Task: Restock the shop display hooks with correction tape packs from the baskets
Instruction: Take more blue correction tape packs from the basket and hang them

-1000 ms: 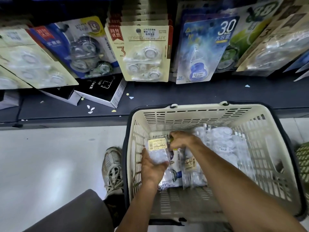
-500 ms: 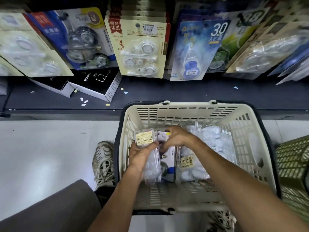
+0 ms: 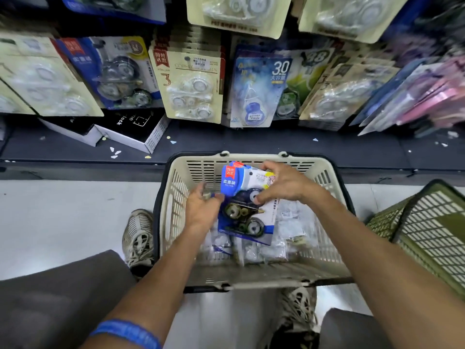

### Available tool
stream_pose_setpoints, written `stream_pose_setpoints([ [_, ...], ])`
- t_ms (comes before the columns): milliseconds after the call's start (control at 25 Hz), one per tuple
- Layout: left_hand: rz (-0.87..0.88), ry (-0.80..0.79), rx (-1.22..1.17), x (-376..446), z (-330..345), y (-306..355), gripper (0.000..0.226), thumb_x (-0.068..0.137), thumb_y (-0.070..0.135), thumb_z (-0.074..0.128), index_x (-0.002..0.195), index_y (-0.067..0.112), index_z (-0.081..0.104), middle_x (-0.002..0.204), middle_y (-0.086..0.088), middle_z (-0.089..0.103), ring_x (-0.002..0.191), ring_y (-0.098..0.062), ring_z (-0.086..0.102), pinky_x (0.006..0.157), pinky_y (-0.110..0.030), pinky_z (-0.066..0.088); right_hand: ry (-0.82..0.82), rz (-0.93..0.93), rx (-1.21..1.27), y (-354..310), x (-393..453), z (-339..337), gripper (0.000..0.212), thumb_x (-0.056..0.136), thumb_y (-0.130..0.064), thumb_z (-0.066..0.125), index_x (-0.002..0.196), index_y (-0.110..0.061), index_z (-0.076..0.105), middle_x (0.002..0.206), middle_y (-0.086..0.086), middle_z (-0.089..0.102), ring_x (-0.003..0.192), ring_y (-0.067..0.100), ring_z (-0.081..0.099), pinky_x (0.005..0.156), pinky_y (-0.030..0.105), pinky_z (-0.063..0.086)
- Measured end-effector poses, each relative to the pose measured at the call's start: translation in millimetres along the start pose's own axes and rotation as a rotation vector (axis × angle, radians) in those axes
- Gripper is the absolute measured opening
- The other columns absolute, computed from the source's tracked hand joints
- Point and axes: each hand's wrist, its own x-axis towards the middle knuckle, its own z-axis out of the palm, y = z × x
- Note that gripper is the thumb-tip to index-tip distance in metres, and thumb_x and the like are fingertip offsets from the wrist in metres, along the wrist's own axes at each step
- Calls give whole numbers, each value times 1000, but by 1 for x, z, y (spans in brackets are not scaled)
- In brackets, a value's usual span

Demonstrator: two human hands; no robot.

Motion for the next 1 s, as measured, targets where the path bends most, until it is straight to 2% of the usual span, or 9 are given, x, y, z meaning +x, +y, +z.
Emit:
stream_pose_setpoints([
  [80,13,-233,-79,-13,-1,19,41,92,25,73,131,19,65,111,11,74,109,-13,66,92,-22,50,27,-31,72,-1,-18,-13,58,60,-16,93,105,-26,58,91,-11,66,79,9,62,67,24,48],
  [160,103,-389,-56,-20,-6,31,44,77,34,82,118,30,67,103,10,77,101,-11,71,83,-19,54,68,-54,202,0,-31,-27,54,59,-13,94,100,-22,61,85,-6,68,70,9,59,66,28,49],
  [280,172,-410,48,-22,-11,45,84,48,38,100,120,33,59,112,6,74,99,-9,72,90,-23,55,81,-104,400,-1,-48,-44,56,53,-20,94,99,-20,61,87,5,72,75,13,63,66,31,51],
  [440,85,-500,167,-23,-22,58,67,57,23,98,114,24,62,107,1,77,95,-15,74,88,-26,57,47,-120,537,-11,-57,-41,49,62,-9,91,102,-15,62,85,3,74,70,14,67,61,27,56],
  [560,-24,-449,22,-26,-33,44,40,73,3,83,108,15,66,90,1,79,82,-17,75,77,-28,61,70,-76,598,-17,-40,-22,43,71,-12,89,105,-17,64,90,3,76,77,14,69,73,32,57],
  [680,-32,-226,-68,-21,-42,37,41,72,5,85,106,18,65,90,-1,79,83,-20,75,74,-31,61,326,89,905,-8,0,30,28,84,-28,80,103,-19,62,103,8,72,90,20,68,88,39,57],
  [760,63,-98,25,-14,-53,39,47,70,6,90,106,23,65,90,6,78,81,-12,74,72,-25,59,501,284,961,4,19,74,18,99,-33,60,98,-15,60,100,16,68,90,30,64,83,41,54],
  [840,190,-41,152,-10,-64,46,54,67,8,93,110,23,63,92,10,77,78,-3,73,74,-23,60,402,198,567,22,27,114,27,103,-29,49,109,-9,66,111,19,70,100,33,65,86,40,53],
  [1000,369,68,715,-6,-76,50,65,64,38,92,118,30,55,100,11,72,89,-19,66,83,-35,54,-87,-236,-566,28,30,164,33,91,-19,55,120,-7,64,119,16,68,122,32,56,106,41,43],
])
